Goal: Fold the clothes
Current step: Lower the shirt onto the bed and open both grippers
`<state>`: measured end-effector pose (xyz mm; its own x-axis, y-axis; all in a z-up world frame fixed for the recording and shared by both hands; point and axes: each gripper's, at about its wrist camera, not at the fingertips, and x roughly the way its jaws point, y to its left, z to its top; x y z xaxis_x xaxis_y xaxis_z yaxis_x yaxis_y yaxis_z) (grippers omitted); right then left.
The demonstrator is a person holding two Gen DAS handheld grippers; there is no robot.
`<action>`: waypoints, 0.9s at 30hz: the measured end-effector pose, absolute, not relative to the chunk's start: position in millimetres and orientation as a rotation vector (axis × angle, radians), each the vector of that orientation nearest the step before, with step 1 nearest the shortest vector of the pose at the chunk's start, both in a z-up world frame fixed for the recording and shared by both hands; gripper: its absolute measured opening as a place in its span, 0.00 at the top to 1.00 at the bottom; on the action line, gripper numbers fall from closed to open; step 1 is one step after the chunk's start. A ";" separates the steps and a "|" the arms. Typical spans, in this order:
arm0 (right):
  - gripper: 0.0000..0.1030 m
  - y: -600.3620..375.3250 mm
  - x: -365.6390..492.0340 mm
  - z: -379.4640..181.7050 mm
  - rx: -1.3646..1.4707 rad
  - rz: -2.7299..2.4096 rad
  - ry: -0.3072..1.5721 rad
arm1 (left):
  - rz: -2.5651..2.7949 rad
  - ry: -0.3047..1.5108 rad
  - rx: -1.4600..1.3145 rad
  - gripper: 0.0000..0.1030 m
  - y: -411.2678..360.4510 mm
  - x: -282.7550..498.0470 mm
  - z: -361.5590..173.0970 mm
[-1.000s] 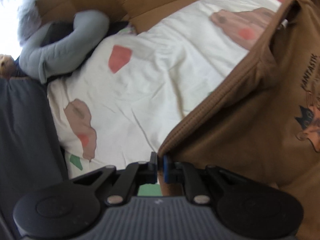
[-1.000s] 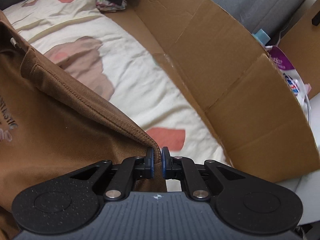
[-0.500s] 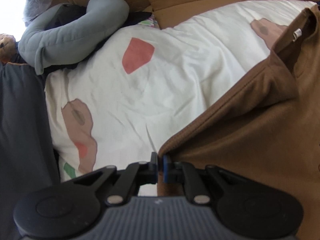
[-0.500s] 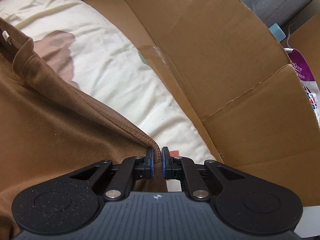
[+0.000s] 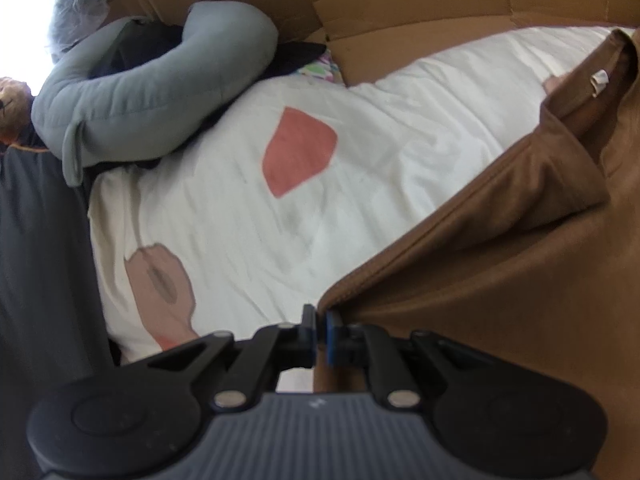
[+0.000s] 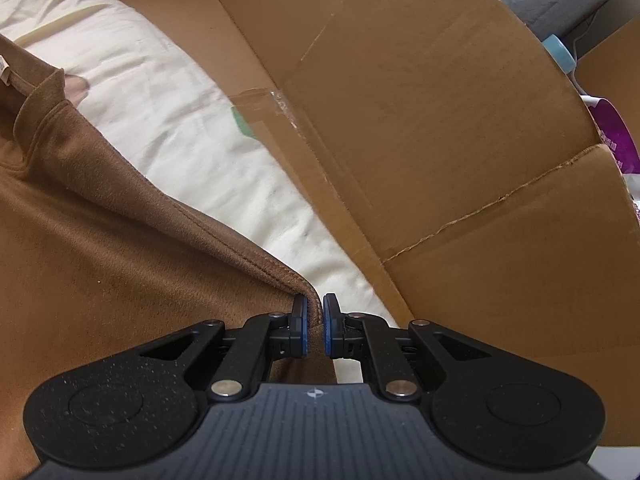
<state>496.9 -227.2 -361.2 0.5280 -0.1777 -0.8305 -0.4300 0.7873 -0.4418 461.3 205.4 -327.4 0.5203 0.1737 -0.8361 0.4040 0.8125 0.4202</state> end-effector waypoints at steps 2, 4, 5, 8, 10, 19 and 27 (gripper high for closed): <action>0.95 -227.1 501.4 -362.2 -0.677 0.163 1.023 | -0.144 1.023 0.640 0.95 204.8 467.9 -326.3; 0.95 -227.2 506.8 -362.3 -0.673 0.168 1.027 | -0.139 1.017 0.650 0.95 204.4 475.0 -325.8; 0.95 -227.3 509.7 -362.1 -0.671 0.170 1.030 | -0.141 1.018 0.658 0.95 204.2 478.1 -326.4; 0.95 -229.2 520.3 -363.8 -0.645 0.192 1.060 | -0.135 1.030 0.661 0.95 206.7 488.7 -329.8; 0.94 -231.6 527.1 -367.7 -0.618 0.206 1.082 | -0.130 1.046 0.649 0.95 208.1 493.3 -335.8; 0.88 -252.5 534.6 -379.0 -0.416 0.265 1.109 | -0.132 1.035 0.631 0.87 201.2 487.2 -345.1; 0.79 -229.4 533.5 -352.5 -0.349 0.373 1.021 | -0.233 0.952 0.567 0.86 188.4 486.7 -319.1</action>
<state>533.5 -229.3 -352.5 0.4710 0.1371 -0.8714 -0.4564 0.8833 -0.1077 486.7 188.4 -319.1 0.5691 0.0556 -0.8204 0.4289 0.8312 0.3539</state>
